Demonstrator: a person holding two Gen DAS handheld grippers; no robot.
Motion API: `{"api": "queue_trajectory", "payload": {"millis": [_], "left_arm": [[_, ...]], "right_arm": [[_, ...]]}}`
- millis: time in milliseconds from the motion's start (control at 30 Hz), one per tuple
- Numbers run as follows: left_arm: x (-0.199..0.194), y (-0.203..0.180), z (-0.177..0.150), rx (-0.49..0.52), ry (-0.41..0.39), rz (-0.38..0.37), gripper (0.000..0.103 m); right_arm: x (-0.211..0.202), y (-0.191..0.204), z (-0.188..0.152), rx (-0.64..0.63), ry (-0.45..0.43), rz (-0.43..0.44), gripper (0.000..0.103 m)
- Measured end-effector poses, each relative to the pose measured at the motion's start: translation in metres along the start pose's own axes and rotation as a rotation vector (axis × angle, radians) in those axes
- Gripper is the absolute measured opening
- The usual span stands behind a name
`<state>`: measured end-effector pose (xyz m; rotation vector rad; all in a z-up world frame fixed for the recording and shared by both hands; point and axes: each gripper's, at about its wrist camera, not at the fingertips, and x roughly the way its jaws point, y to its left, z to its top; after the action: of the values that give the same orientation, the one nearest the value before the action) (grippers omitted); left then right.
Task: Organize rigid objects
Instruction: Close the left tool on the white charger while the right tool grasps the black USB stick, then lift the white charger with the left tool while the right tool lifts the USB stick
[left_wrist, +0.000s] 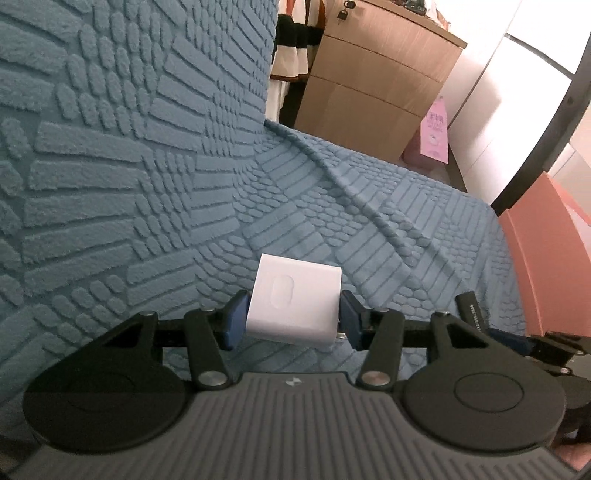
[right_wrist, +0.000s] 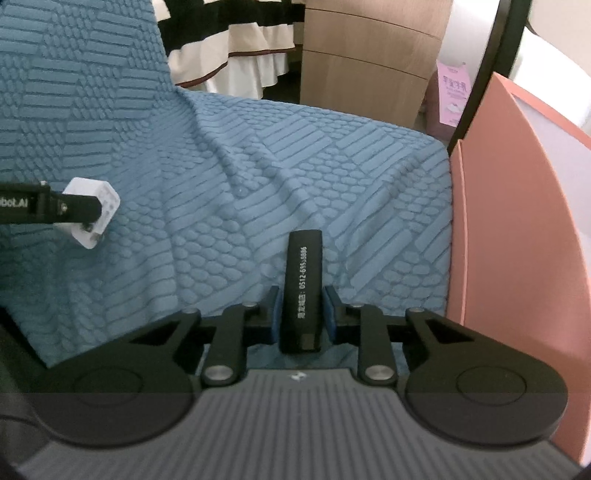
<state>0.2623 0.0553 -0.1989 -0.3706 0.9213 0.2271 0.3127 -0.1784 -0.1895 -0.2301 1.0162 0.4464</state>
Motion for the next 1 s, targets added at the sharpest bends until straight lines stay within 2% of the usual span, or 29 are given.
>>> {"api": "queue_trajectory", "payload": {"millis": [233,367,800,1000], "left_arm": [[0.0,-0.006,-0.009,0.005,0.021,-0.028,0.058],[0.0,-0.018,-0.015,0.041,0.028,-0.049,0.058],[0.002,-0.035,-0.026,0.089,0.07,-0.078,0.059],[0.003,-0.036,-0.03,0.119,0.08,-0.067,0.059]], "right_arm": [[-0.006,0.002,-0.006,-0.003,-0.002,-0.019,0.026],[-0.014,0.003,-0.014,0.017,0.0,-0.032,0.026],[-0.044,0.025,-0.041,0.07,0.004,0.026,0.026],[-0.037,0.026,-0.043,0.103,0.043,0.055,0.027]]}}
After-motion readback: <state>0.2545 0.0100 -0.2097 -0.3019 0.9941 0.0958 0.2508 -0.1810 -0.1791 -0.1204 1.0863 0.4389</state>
